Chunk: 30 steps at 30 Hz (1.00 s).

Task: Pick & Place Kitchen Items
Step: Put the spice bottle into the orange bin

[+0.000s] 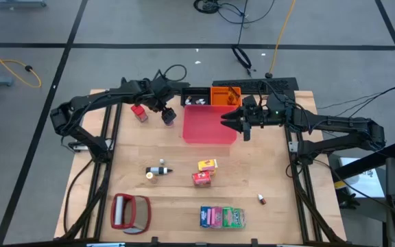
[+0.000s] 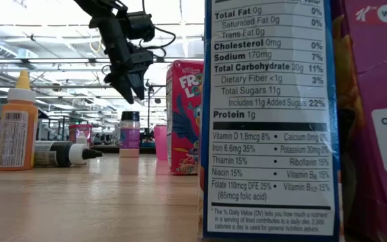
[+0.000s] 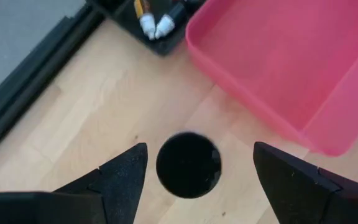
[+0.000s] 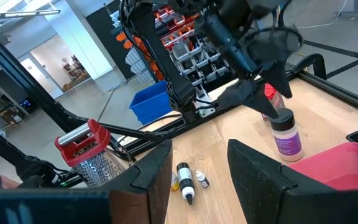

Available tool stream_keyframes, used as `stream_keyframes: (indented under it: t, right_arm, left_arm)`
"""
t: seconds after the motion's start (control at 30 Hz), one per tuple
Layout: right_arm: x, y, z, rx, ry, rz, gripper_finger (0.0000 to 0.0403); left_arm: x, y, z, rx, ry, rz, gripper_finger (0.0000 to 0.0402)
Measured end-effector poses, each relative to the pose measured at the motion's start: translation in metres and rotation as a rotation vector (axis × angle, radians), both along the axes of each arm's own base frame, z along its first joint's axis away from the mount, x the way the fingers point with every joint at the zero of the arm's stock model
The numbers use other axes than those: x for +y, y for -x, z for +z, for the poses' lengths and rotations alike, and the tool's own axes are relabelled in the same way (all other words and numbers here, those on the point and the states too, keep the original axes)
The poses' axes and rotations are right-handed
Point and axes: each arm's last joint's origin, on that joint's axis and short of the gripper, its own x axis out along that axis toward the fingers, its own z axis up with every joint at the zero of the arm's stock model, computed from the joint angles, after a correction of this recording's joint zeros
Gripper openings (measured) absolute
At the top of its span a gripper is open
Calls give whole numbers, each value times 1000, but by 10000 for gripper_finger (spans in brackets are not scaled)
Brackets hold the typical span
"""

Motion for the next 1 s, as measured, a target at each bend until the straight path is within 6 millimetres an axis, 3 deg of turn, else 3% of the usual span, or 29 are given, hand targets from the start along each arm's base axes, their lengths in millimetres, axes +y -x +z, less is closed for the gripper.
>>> stream_keyframes:
  t: [0.23,0.5,0.6,0.77,1.0]
  right_arm:
    - [0,0,0,0,1,0,146]
    - [0,0,0,0,15,1,146]
    - [0,0,0,0,15,1,146]
    - [0,0,0,0,12,0,146]
    - [0,0,0,0,14,-15,146]
  left_arm:
    - [-4,7,-31,44,41,24,296]
    - [-4,5,-51,-50,20,28,294]
    - [-3,5,-53,-39,3,39,268]
    - [-3,6,-52,-30,-12,16,186]
    - [-3,6,-52,-38,3,14,186]
